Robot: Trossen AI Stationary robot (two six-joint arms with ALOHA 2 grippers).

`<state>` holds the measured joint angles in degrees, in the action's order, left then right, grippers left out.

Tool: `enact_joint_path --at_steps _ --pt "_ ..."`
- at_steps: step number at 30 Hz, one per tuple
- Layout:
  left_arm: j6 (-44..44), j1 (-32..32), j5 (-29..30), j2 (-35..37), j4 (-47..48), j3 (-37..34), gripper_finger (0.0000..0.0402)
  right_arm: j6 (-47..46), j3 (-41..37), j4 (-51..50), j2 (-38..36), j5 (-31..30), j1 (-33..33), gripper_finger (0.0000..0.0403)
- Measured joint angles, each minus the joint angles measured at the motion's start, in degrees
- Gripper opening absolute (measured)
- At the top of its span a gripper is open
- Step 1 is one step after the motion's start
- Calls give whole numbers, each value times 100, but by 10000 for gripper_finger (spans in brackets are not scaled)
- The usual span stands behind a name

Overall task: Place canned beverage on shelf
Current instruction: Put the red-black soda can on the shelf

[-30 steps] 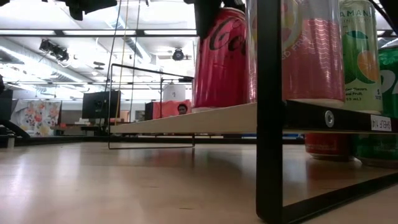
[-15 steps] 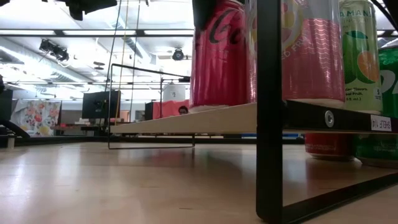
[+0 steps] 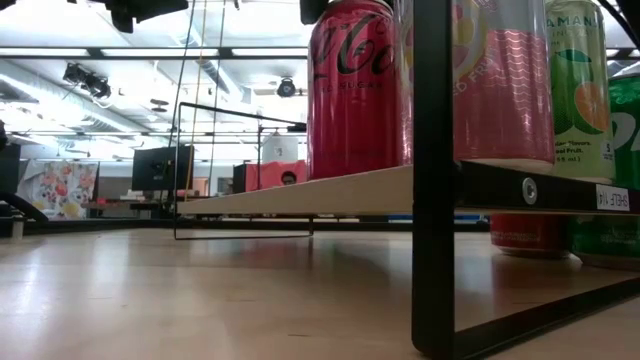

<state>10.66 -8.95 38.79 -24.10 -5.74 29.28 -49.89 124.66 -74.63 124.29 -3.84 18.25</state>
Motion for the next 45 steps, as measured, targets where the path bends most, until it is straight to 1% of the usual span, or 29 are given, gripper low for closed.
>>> enact_joint_path --at_steps 13,19,24,28,35,39,41,45 --pt "0 0 0 0 2 0 183 208 0 -35 -2 -412 -276 366" --pt "0 0 0 0 2 0 183 209 0 -466 -4 -662 -405 366" --pt "0 0 0 2 4 0 183 350 -4 -474 -33 -500 -456 366" --pt "0 0 0 1 2 0 183 356 -4 -772 -50 -467 -482 366" --pt "0 -2 0 0 4 0 183 369 -4 -1131 -50 -689 -561 366" --pt "0 0 0 0 4 0 183 465 -4 -1434 -48 -689 -630 366" --pt "3 0 0 1 4 0 183 515 -4 -1561 -48 -591 -659 366" --pt "26 0 0 2 7 0 183 681 -4 -1534 -46 -97 -681 366"
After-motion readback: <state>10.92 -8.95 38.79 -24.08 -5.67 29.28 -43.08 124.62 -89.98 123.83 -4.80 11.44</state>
